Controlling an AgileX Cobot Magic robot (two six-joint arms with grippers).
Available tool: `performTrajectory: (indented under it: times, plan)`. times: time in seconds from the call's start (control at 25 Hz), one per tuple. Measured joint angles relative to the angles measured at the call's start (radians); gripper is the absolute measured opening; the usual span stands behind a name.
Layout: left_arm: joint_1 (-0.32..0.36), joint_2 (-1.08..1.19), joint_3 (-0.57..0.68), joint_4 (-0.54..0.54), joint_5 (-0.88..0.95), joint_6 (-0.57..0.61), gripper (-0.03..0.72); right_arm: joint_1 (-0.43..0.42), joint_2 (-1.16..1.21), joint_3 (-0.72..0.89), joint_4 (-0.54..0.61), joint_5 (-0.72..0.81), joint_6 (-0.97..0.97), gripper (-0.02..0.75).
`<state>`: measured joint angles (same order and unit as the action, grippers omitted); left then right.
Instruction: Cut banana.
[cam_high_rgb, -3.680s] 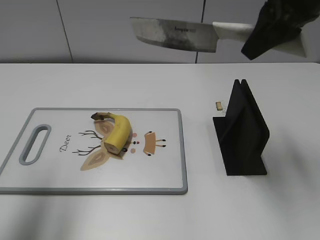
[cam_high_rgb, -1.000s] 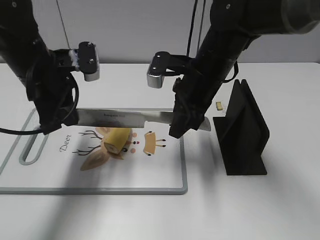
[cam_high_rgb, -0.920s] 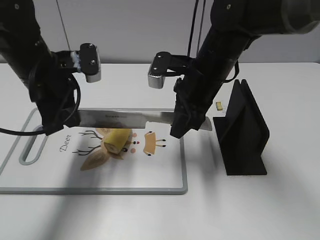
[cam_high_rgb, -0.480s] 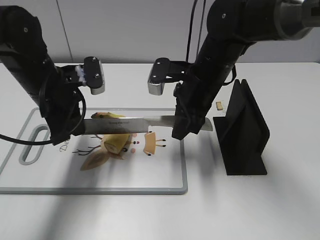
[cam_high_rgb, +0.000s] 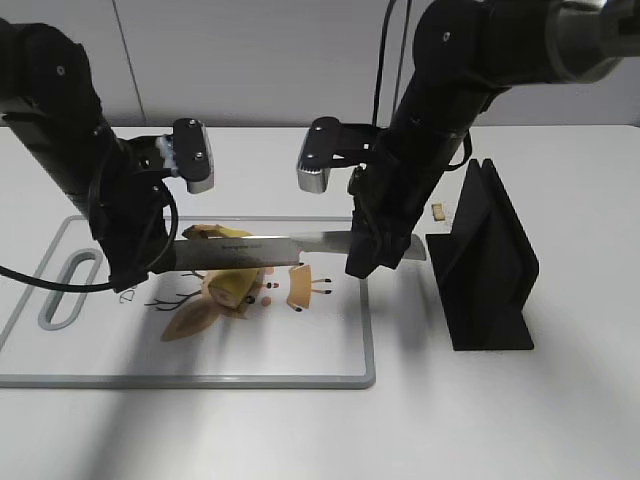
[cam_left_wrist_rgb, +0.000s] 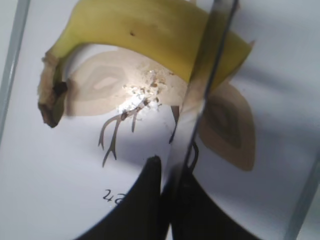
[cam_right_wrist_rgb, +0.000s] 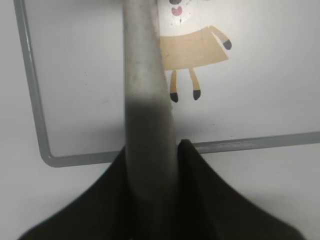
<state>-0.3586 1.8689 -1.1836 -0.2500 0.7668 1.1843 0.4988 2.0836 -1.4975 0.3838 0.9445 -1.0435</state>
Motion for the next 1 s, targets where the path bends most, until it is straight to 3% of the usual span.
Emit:
performTrajectory:
  times: [1.0]
  plan:
    - [-0.001, 0.059, -0.01, 0.008, -0.012, 0.007, 0.008, 0.0, 0.054, 0.024, 0.008, -0.031, 0.001, 0.195]
